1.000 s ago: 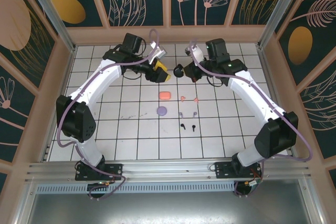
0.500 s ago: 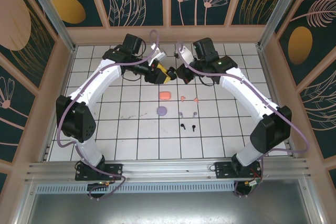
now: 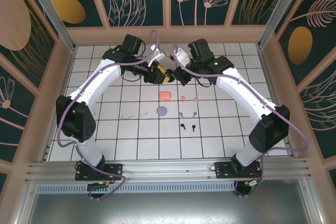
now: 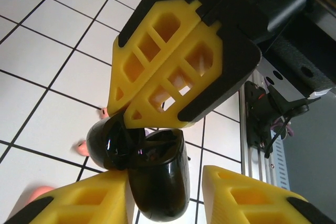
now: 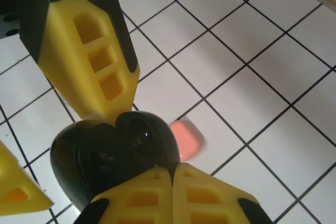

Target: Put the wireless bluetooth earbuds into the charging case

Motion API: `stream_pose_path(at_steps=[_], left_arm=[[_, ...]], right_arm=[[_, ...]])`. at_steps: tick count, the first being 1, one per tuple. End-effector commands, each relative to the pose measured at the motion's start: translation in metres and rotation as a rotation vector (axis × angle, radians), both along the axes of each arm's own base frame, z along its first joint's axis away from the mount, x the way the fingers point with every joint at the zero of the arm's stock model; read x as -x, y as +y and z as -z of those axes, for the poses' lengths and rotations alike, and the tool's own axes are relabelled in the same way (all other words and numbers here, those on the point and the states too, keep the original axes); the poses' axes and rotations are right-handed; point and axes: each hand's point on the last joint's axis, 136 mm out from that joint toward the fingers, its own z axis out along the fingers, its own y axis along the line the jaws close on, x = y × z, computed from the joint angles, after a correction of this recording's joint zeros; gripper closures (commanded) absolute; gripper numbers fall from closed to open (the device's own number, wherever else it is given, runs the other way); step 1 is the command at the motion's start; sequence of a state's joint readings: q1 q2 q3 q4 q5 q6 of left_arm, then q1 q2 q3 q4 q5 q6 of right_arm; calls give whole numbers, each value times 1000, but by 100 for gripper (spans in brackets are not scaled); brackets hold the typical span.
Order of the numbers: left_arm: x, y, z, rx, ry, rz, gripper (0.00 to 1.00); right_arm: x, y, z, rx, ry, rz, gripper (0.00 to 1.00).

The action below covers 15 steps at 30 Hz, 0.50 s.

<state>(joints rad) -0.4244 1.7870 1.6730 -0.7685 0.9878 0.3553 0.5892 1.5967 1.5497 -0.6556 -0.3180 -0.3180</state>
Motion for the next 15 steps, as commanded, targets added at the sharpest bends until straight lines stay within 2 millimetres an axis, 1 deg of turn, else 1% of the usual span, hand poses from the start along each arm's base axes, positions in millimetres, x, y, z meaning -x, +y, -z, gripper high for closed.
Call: stream_pose_path(at_steps=[1,4,7,10,12,13,15], left_arm=[[8,-4,-4,42,10,56,64],[8,-5,-5,50,14,63,67],[9,-5,-6,56,16,68,66],[10,-5,-5,57,20,69,60],[9,-5,-3,55,22,68,52],[10,-5,-3,55,22,68,50],[10,-5,-3,57,22,68,49]], right_arm=[[0,4,-8,8,-31,-20,100],[0,5,-8,6,-31,-22,100],[0,5,-9,3,-34,-23,100],[0,6,-11,-4,-37,-23,100],[0,7,-12,-6,-39,-26,100],[0,6,-13,-5,-41,-25,100],[1,7,-12,-6,-40,-27,100]])
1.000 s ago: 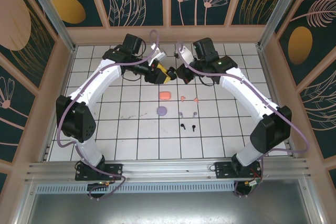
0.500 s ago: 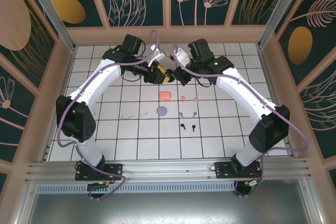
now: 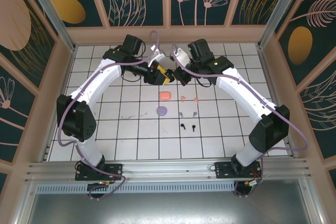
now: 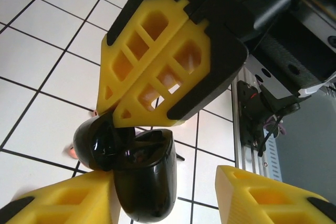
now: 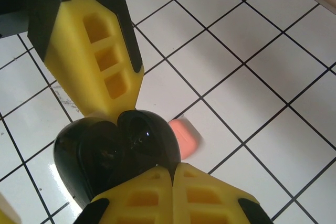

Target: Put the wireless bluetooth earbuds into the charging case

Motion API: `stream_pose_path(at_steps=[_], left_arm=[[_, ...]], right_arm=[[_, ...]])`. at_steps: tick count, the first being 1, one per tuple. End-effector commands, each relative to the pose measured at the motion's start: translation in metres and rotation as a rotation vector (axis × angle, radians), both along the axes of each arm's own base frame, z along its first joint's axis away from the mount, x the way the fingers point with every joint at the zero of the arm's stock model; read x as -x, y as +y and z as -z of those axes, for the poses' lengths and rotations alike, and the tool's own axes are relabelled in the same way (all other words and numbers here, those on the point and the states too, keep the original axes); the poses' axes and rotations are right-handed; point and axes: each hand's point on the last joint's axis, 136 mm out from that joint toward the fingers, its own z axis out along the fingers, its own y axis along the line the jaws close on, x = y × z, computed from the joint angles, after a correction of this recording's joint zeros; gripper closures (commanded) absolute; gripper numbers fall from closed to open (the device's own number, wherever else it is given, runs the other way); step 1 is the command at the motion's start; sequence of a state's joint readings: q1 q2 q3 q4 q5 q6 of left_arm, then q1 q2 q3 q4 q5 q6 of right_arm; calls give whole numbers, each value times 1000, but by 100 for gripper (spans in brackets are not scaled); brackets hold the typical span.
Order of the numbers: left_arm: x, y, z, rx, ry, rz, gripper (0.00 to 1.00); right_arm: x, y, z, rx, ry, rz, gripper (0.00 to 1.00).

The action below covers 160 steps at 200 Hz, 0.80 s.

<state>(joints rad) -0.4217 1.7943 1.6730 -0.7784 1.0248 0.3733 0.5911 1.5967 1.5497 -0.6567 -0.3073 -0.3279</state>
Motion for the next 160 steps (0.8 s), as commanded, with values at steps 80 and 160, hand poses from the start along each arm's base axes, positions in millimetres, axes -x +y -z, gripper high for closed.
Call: stream_pose_path(at_steps=[80,160], left_arm=[[-8,-4,3,20,-39,-33,41],[-13,-7,-8,64,-47,-47,56]], right_arm=[[6,6,-19,-18,-49,-24,100],[7,4,-16,-13,-47,-21,100]])
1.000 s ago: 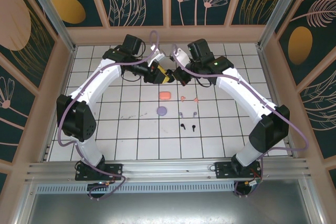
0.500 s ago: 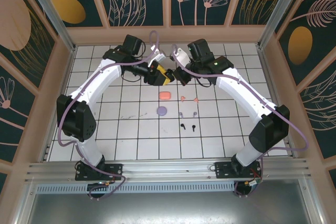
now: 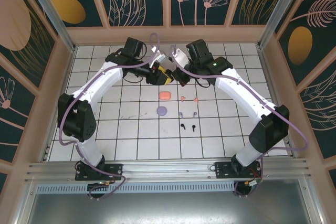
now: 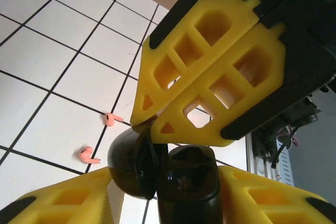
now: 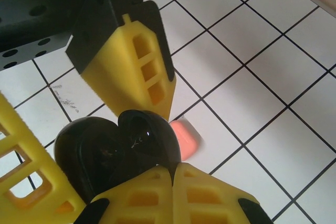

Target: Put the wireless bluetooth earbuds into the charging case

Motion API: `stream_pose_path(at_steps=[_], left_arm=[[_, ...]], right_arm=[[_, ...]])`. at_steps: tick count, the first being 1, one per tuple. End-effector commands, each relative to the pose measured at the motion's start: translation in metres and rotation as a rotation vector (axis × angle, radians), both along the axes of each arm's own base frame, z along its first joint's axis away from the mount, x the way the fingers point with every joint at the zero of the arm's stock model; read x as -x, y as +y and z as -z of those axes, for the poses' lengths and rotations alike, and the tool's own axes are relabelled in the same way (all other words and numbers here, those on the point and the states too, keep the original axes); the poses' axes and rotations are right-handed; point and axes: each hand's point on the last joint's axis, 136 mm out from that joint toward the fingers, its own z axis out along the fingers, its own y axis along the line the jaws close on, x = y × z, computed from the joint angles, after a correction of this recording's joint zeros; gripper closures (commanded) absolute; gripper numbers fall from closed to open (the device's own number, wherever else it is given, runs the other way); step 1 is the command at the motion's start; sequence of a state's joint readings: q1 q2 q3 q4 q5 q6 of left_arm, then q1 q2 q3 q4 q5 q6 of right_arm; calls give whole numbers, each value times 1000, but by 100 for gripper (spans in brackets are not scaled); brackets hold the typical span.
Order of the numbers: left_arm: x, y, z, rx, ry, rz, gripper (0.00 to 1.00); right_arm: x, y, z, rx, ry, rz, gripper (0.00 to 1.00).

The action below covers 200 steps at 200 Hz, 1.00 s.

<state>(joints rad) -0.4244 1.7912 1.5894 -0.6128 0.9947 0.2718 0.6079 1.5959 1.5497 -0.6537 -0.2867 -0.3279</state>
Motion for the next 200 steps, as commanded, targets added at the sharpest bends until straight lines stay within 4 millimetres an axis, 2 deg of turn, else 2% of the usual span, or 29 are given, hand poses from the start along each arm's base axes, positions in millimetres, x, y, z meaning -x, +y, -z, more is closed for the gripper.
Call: stream_pose_path(at_steps=[1,61,125,140,156,159,164,183,200], left_arm=[[1,-2,-23,56,-52,11,57],[5,-3,-23,67,-46,29,71],[8,-3,-34,96,-62,37,100],[8,-3,-33,100,-69,28,100],[3,-2,-26,97,-73,-4,100],[6,0,-35,107,-99,-10,100],[6,1,-35,109,-107,-20,100],[4,4,-33,123,-143,-66,100],[2,8,-34,140,-179,-113,100]], right_arm=[[5,1,-16,-24,-36,-21,100],[3,-3,-15,-20,-40,-10,100],[-1,-3,-20,-37,-50,10,100],[-5,-5,-26,-50,-68,39,100],[-7,-8,-39,-75,-95,73,86],[-7,-9,-42,-81,-101,83,82],[-8,-12,-48,-90,-109,99,77],[-4,-25,-67,-132,-121,147,65],[3,-41,-81,-164,-119,208,59]])
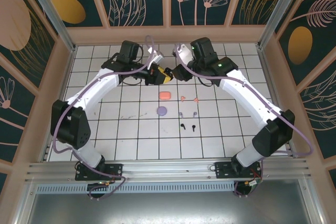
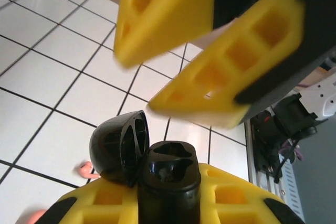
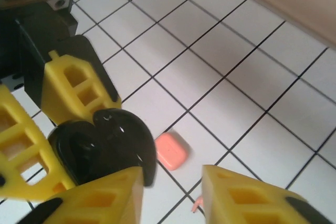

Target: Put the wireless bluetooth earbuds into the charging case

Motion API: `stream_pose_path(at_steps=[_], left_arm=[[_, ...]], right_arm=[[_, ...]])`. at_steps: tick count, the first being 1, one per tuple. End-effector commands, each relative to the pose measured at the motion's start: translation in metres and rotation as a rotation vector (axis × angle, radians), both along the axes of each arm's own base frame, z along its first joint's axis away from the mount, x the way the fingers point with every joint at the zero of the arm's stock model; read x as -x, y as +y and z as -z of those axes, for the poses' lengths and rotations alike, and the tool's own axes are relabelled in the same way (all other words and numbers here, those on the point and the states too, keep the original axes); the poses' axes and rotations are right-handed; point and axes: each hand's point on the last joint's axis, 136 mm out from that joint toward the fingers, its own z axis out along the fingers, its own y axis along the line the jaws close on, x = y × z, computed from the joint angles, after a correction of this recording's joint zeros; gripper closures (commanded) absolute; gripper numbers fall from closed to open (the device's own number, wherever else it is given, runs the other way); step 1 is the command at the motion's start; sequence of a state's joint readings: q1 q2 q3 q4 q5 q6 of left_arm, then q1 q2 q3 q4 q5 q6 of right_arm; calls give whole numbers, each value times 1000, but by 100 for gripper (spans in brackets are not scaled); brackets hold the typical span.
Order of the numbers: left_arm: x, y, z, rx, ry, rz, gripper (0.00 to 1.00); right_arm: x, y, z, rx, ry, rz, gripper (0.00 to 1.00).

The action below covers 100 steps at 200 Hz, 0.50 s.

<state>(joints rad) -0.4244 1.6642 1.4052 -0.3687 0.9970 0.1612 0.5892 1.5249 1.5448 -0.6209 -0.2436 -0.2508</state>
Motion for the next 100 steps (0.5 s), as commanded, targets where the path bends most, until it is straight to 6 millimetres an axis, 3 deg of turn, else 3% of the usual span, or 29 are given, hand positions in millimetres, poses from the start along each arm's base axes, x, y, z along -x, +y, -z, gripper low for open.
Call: stream_pose_path(at_steps=[1,21,40,75,78,100], left_arm=[[-8,4,-21,64,-112,-75,100],[-10,8,-24,91,-158,-125,100],[-13,13,-30,121,-221,-188,100],[-17,29,-45,197,-392,-323,100],[-17,32,-37,188,-389,-342,100],[-24,47,-36,200,-474,-457,100]], right_arm=[[8,-26,-48,-97,-70,108,59],[13,-47,-52,-124,-51,220,53],[17,-62,-42,-139,6,334,52],[36,-69,1,-215,168,467,51],[37,-70,3,-222,175,480,51],[51,-66,41,-247,296,530,51]])
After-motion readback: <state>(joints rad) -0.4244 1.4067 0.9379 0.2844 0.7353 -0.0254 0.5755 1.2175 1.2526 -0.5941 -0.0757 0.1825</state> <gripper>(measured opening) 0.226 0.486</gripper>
